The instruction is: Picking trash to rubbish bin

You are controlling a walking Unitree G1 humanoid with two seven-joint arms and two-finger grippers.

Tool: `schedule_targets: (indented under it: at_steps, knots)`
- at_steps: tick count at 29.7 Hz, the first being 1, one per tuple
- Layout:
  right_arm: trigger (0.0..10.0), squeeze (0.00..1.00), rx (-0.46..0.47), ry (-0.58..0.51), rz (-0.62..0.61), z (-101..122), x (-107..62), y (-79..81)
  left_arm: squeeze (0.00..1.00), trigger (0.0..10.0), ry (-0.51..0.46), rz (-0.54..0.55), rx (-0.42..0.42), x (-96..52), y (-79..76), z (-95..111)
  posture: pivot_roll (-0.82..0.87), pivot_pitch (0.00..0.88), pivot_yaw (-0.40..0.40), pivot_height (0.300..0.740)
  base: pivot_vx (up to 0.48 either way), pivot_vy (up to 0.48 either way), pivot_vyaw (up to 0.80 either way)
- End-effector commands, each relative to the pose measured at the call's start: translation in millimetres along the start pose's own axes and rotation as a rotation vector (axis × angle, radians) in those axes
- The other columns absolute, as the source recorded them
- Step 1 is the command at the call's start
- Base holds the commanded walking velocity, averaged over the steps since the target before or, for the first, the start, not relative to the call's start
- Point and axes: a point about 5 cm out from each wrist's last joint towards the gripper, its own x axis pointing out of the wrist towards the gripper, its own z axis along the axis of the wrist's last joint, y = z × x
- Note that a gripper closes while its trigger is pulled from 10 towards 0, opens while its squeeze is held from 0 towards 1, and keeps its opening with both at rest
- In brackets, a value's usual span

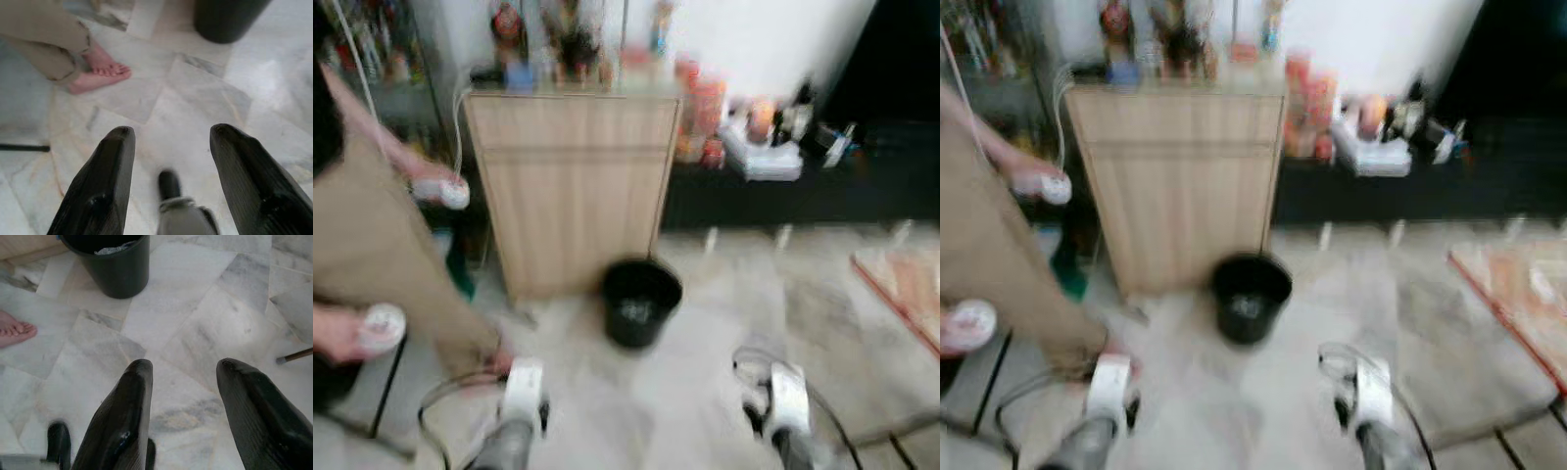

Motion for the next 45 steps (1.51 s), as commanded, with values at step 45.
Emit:
schedule_targets:
  at_steps: [45]
  knots:
    - [10.0, 0.00, -0.016, 0.027, -0.006, -7.0, -0.7, 0.8, 0.00, 10.0, 0.015, -0.005, 0.024, 0.3, 3.7, -0.8, -0.01, 0.000, -0.112, 0.740, 0.000, 0.012, -0.78]
